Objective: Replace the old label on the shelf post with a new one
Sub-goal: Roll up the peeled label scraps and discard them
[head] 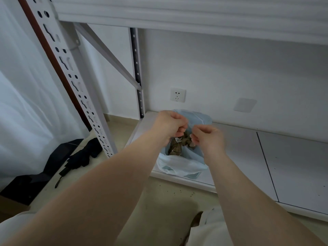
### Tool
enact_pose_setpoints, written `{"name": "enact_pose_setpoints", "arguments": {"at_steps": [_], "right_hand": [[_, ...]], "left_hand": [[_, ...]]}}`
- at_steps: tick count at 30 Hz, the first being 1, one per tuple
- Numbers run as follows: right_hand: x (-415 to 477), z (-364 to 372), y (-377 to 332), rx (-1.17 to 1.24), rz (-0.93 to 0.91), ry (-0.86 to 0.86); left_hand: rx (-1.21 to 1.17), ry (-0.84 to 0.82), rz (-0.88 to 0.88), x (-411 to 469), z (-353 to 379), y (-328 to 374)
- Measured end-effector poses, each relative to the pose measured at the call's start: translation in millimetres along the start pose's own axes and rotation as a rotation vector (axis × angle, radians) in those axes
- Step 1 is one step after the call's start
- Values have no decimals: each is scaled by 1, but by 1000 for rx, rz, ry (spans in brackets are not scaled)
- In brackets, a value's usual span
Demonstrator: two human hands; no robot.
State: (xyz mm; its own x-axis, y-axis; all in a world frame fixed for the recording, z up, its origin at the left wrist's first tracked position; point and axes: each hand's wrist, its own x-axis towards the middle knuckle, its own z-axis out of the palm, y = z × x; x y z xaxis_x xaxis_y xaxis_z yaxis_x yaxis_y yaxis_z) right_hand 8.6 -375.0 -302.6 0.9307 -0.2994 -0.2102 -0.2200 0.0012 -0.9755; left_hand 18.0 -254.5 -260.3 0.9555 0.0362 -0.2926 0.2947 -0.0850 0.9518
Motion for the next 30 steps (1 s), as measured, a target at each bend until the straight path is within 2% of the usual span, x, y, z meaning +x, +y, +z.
{"name": "enact_pose_setpoints", "arguments": {"at_steps": [6,12,19,23,27,30], "right_hand": [[11,6,-7,26,20,-41],[21,7,-15,-88,-25,-41],[12,7,-25,16,-53,76],[-2,11,-38,45,-100,89],[-20,17,-58,-1,-153,-25],[-38,22,-79,-54,-238,-126]], "left_hand": [[1,12,-33,5,-5,8],[50,37,1,10,-6,13],[31,40,34,4,-13,19],[1,50,81,-7,-17,31],[72,132,173,-25,-27,48],[100,129,250,-45,-39,65]]}}
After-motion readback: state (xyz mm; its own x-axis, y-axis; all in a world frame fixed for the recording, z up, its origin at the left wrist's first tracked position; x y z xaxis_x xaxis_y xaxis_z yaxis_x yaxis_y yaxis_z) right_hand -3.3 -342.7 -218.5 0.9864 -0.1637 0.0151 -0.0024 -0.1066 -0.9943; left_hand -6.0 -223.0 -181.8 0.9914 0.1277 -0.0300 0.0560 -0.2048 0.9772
